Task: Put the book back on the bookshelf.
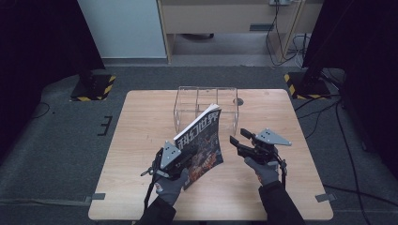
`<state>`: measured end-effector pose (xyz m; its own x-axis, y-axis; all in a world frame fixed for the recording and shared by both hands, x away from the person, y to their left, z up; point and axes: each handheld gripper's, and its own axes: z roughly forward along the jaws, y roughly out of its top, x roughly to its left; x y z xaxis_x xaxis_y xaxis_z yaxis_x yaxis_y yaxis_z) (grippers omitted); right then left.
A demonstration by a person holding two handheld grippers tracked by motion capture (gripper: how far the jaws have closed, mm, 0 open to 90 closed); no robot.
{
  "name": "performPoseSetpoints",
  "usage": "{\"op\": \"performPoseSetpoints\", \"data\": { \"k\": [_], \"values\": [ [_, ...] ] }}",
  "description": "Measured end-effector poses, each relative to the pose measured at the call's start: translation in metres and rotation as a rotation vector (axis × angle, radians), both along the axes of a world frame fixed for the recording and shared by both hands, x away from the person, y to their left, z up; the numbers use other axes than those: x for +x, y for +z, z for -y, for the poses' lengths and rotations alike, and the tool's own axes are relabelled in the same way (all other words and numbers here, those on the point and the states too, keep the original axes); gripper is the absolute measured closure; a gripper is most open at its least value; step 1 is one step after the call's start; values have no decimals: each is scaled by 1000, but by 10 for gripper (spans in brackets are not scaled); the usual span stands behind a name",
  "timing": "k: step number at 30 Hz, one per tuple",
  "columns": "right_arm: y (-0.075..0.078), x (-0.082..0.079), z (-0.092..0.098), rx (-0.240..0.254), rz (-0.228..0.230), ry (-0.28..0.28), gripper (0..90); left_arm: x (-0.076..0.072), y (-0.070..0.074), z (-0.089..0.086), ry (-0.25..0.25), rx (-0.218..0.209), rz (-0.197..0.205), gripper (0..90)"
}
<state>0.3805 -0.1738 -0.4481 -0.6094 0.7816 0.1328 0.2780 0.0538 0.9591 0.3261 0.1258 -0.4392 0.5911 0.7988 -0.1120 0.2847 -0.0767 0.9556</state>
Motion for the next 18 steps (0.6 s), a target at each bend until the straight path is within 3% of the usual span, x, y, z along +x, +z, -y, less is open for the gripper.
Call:
{"op": "performPoseSetpoints", "data": {
  "k": [8, 13, 18],
  "values": [
    [-15, -8, 25, -76, -50, -56, 335, 1, 17, -10, 25, -2, 11, 820],
    [-23, -13, 38, -91, -83, -80, 314, 4, 34, -20, 42, -23, 19, 820],
    [-31, -15, 47, -105, -111, -104, 293, 4, 51, -30, 60, -14, 40, 820]
  ]
}}
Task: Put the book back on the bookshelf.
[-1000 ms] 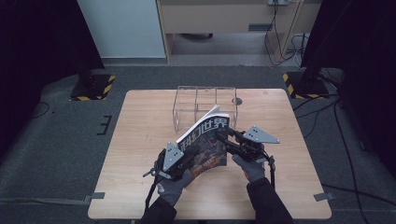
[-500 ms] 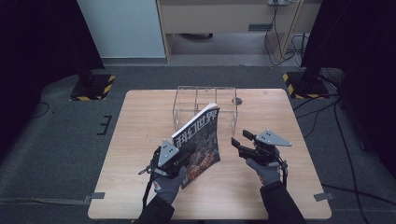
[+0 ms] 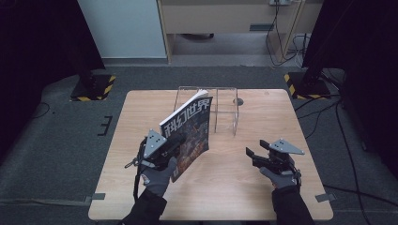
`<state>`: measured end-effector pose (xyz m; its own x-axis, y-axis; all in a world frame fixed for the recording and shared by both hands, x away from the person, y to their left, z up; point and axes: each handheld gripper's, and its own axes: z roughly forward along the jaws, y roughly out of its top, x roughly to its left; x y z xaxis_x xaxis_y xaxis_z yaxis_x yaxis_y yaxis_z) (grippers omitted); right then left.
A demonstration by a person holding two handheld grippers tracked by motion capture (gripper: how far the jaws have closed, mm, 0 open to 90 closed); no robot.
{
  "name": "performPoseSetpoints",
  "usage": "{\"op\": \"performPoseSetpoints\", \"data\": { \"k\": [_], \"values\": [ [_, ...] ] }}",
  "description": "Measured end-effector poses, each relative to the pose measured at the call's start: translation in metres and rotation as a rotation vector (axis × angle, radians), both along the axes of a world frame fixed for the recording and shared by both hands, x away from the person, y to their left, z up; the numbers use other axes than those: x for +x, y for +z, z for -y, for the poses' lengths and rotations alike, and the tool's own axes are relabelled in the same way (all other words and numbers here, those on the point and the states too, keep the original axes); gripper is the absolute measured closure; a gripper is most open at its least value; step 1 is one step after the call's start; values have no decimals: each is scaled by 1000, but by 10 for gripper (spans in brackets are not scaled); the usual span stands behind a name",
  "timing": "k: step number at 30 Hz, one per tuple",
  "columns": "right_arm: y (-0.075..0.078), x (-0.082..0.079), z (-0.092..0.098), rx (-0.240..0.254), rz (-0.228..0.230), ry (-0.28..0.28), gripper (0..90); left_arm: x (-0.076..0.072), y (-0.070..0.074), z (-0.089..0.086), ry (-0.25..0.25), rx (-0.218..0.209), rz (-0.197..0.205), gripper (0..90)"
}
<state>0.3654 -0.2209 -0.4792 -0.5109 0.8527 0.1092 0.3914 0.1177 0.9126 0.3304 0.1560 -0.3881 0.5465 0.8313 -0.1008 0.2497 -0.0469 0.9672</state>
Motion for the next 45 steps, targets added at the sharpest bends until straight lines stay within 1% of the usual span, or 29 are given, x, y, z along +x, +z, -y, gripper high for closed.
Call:
{"op": "performPoseSetpoints", "data": {
  "k": [2, 3, 5, 6, 11, 18, 21, 27, 36, 38, 40, 45],
  "values": [
    [-4, 0, 2, -28, -22, -8, 282, 0, 5, -5, 7, -10, 6, 820],
    [-6, 0, 2, -42, -24, -12, 280, 0, 7, -8, 16, -12, 11, 820],
    [-8, 0, 2, -43, -38, -11, 274, 1, 10, -13, 21, -22, 15, 820],
    [-9, 1, 2, -53, -40, -10, 272, 1, 11, -15, 23, -25, 15, 820],
    [-11, 2, 2, -65, -52, -5, 266, 6, 15, -26, 53, -28, 16, 820],
    [-14, 3, 3, -88, -60, -12, 264, 15, 23, -38, 89, -57, 21, 820],
    [-14, 3, 3, -94, -61, -11, 263, 20, 28, -43, 105, -60, 30, 820],
    [-16, 4, 2, -104, -64, -12, 260, 31, 36, -48, 126, -58, 45, 820],
    [-19, 4, 0, -123, -78, -6, 257, 48, 41, -52, 151, -96, 49, 820],
    [-20, 5, 0, -129, -87, -6, 255, 52, 42, -52, 156, -95, 50, 820],
    [-21, 6, 0, -136, -86, -13, 253, 57, 44, -51, 160, -100, 49, 820],
    [-27, 8, 3, -156, -120, -43, 229, 67, 47, -50, 168, -112, 43, 820]
  ]
}}
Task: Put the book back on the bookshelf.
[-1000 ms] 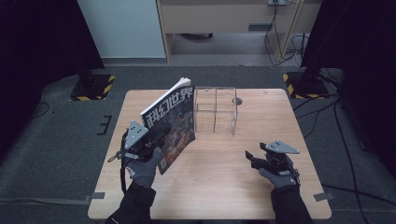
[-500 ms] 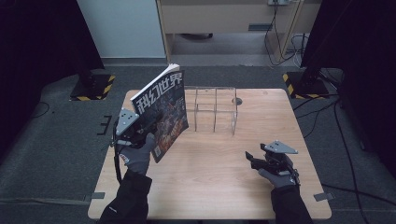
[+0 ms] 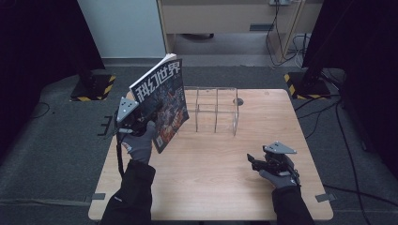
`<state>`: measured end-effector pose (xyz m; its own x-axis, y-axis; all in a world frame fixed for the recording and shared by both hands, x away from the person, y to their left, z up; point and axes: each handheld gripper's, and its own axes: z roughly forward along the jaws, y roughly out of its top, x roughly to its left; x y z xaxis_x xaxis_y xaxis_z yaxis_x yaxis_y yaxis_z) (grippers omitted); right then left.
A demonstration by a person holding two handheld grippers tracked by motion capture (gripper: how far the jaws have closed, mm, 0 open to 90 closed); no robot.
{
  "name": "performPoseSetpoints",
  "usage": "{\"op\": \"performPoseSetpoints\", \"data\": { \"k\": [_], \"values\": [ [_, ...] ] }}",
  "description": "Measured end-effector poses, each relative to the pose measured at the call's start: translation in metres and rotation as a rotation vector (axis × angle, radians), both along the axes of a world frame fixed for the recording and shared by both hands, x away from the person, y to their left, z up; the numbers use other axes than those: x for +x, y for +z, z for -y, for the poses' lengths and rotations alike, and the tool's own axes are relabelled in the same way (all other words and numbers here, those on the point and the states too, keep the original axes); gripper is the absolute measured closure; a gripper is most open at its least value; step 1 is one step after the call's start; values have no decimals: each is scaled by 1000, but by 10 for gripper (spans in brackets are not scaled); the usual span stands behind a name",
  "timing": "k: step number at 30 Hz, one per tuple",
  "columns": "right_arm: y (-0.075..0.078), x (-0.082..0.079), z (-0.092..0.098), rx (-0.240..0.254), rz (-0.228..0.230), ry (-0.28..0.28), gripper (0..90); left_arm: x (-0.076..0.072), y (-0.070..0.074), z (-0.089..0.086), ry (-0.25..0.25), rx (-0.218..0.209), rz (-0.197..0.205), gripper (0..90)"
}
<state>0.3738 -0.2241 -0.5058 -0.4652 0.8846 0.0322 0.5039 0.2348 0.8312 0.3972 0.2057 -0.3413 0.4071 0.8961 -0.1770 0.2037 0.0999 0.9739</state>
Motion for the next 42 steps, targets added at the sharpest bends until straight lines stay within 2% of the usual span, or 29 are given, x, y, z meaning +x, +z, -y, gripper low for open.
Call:
{"op": "performPoseSetpoints", "data": {
  "k": [6, 12, 20, 25, 36, 42],
  "values": [
    [-12, 6, 4, -62, -64, -13, 181, 12, 4, 5, 10, 5, 5, 820],
    [-20, 9, 7, -123, -92, -17, 141, 24, 6, 11, 21, 7, 9, 820],
    [-27, 11, 9, -170, -138, -24, 110, 39, 8, 16, 40, -11, 15, 820],
    [-29, 12, 9, -166, -138, -24, 98, 49, 3, 15, 65, -14, 8, 820],
    [-31, 13, 7, -130, -150, -28, 84, 66, -10, 24, 73, -44, -8, 820],
    [-32, 13, 7, -116, -157, -36, 72, 77, -19, 27, 90, -43, -17, 820]
  ]
}}
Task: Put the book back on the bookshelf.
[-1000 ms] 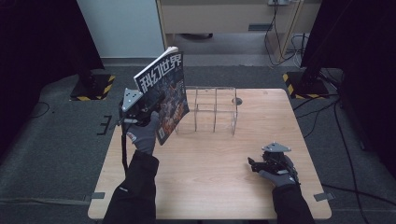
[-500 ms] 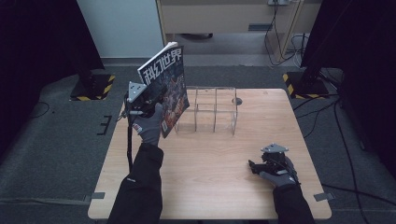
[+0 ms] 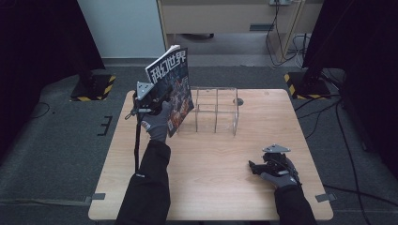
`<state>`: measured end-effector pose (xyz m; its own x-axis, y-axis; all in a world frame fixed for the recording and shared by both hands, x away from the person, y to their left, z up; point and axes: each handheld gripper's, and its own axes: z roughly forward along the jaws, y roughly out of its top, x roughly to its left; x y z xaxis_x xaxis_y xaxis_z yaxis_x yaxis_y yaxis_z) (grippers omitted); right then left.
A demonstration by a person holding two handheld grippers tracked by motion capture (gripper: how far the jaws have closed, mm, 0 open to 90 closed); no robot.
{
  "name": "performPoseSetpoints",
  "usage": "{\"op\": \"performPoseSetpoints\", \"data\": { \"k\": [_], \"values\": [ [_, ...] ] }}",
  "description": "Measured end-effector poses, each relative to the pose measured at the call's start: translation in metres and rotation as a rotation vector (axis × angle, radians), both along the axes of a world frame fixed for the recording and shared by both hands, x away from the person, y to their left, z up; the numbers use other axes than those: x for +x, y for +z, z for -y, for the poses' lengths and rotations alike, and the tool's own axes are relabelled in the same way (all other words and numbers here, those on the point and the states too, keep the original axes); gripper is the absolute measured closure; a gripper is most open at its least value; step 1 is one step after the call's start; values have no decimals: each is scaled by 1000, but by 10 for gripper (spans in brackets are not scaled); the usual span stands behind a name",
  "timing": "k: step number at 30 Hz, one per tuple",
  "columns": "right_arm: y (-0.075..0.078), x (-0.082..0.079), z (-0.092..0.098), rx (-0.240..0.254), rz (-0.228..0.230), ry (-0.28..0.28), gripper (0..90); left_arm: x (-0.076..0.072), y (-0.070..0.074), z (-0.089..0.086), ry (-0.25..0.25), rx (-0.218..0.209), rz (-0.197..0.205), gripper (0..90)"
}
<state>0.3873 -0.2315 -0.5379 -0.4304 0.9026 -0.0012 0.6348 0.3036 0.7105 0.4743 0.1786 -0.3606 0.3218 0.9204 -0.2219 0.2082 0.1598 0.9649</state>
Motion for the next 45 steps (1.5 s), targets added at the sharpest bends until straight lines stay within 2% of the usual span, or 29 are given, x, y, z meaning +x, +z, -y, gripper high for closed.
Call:
{"op": "performPoseSetpoints", "data": {
  "k": [2, 3, 7, 15, 21, 24, 26, 30, 36, 45],
  "values": [
    [0, 0, 0, 1, 1, 1, 72, 4, -2, 1, 10, 5, 10, 820],
    [0, 0, 0, 2, 2, 0, 71, 5, -4, 2, 9, -5, -4, 820],
    [0, 0, 0, 2, 3, 1, 70, 12, -11, 3, 21, 0, -17, 820],
    [-1, 1, 0, 4, 4, 4, 65, 21, -21, 10, 28, 20, -17, 820],
    [-1, 1, 0, 5, 4, 3, 65, 26, -34, 16, 37, -8, -14, 819],
    [-1, 1, 0, 4, 4, 3, 65, 27, -42, 17, 40, -9, -18, 820],
    [-1, 1, 0, 4, 4, 3, 64, 28, -47, 17, 42, -6, -24, 820],
    [-1, 1, 0, 5, 5, 3, 64, 26, -56, 14, 46, -31, -12, 819],
    [-1, 1, 0, 5, 7, 1, 63, 25, -64, 12, 46, -46, -12, 818],
    [-1, 1, 0, 3, 7, 3, 62, 23, -81, 10, 44, -74, -28, 815]
  ]
}}
